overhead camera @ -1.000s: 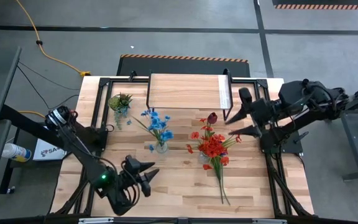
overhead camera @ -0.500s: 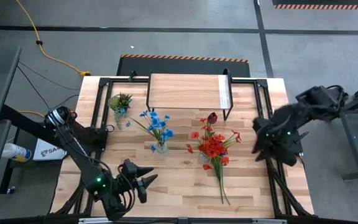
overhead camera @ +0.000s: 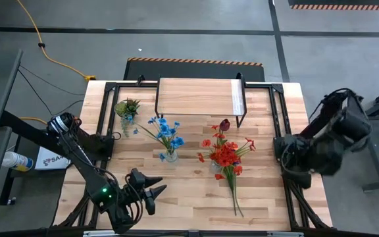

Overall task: Pick and place flowers into a vace then onto a shelf
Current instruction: Put the purple flowers into the left transparent vase

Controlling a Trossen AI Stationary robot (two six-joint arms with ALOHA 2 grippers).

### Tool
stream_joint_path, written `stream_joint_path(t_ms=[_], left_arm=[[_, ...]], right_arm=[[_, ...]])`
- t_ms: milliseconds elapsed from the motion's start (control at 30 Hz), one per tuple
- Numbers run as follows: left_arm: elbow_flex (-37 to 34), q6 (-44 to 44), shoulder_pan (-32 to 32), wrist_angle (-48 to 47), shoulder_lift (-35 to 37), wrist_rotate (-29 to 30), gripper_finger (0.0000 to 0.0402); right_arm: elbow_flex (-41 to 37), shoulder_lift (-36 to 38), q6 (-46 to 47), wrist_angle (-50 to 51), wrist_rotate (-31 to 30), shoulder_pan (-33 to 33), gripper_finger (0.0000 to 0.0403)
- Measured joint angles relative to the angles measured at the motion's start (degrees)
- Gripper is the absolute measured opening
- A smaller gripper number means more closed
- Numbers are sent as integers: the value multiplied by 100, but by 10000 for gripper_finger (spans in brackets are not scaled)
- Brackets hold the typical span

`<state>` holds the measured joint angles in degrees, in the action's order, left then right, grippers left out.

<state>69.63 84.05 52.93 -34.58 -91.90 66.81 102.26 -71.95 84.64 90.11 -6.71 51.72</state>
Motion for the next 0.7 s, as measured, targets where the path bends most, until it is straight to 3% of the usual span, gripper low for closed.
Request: stream_joint_path(t_ms=[100, 400, 567, 700], left_arm=[[0, -2, 0, -41, 0, -51, 207], [0, -2, 0, -284, 0, -227, 207], [0, -2, 0, -426, 0, -257, 207], [0, -2, 0, -586, 0, -609, 207]], right_arm=[[0, -282, 560, -8, -237, 376, 135], [0, -1535, 1484, -45, -63, 1112, 135], [0, -2269, 1728, -357, 108, 1220, 135], [0, -2816, 1752, -754, -28, 1168, 135]])
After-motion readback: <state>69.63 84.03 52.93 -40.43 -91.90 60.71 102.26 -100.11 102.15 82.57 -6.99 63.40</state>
